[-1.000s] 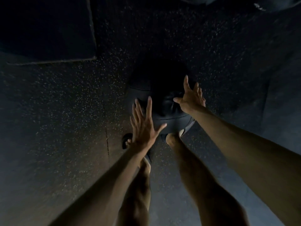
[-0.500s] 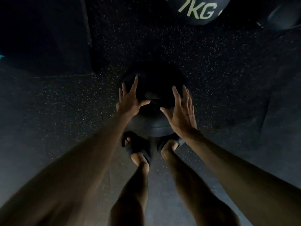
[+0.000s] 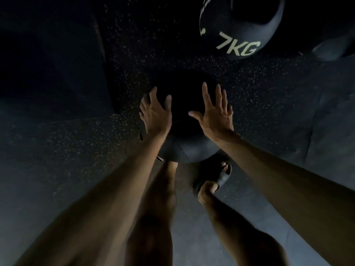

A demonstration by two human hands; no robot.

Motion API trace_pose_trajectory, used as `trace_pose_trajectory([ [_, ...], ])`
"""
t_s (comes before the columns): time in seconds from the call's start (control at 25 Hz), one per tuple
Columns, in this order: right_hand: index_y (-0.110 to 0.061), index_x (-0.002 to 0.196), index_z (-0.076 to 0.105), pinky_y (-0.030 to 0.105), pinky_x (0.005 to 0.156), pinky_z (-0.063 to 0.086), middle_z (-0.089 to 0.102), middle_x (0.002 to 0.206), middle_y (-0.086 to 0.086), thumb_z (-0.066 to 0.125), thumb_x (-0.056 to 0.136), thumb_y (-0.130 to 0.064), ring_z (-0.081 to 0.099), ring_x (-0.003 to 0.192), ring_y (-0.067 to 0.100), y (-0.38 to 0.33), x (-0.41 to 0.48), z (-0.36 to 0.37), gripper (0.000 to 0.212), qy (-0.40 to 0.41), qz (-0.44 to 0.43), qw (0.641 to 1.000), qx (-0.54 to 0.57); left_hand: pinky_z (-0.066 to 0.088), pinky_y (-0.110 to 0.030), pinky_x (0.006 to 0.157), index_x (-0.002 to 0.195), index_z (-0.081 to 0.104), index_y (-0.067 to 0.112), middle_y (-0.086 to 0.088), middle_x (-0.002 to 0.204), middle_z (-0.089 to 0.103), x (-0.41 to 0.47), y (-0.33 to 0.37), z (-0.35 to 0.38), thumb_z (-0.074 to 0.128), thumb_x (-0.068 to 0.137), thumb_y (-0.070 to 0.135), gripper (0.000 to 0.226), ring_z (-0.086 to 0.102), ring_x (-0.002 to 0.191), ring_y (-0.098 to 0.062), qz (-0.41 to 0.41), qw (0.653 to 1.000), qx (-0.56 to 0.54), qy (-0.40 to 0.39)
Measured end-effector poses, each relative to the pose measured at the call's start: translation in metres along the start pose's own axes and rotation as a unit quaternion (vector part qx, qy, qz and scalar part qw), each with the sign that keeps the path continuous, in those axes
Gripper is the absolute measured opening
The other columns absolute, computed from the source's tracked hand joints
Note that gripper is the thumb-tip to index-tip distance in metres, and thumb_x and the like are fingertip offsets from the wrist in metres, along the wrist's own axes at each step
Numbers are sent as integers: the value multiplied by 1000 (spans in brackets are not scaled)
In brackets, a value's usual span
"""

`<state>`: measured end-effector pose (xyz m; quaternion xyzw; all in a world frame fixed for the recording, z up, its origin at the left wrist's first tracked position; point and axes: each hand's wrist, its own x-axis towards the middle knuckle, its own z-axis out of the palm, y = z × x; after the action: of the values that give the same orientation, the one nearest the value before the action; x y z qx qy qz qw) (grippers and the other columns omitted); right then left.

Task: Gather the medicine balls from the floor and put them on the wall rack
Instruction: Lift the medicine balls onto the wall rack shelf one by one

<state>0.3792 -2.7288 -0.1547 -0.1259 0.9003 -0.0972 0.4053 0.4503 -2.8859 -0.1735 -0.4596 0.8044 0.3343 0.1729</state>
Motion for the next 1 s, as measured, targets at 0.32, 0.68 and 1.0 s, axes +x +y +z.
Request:
trace_pose_trajectory([
  [0.32,-35,159,5,63,120,8,2,167,11,41,96,-65,0,153,37,-66,91,-45,79,-18,110,994,12,17,-70,114,158,0,36,-12,166,-7,-5,7,-29,44,85,77,94,-8,153,-33,87,987,80,-111],
  [0.68,-23,154,29,49,118,26,26,160,14,40,97,-62,24,147,32,-88,109,-79,69,117,-93,988,44,29,-64,110,153,22,44,-11,158,27,179,58,-88,38,94,69,66,27,143,-38,-123,984,75,-103],
  [1.0,-33,158,-8,61,121,9,-11,167,11,26,97,-70,-11,154,30,-119,148,-94,79,31,-75,996,31,26,-54,113,153,25,31,-10,159,26,151,62,-103,35,97,64,65,23,146,-30,-48,998,-25,16],
])
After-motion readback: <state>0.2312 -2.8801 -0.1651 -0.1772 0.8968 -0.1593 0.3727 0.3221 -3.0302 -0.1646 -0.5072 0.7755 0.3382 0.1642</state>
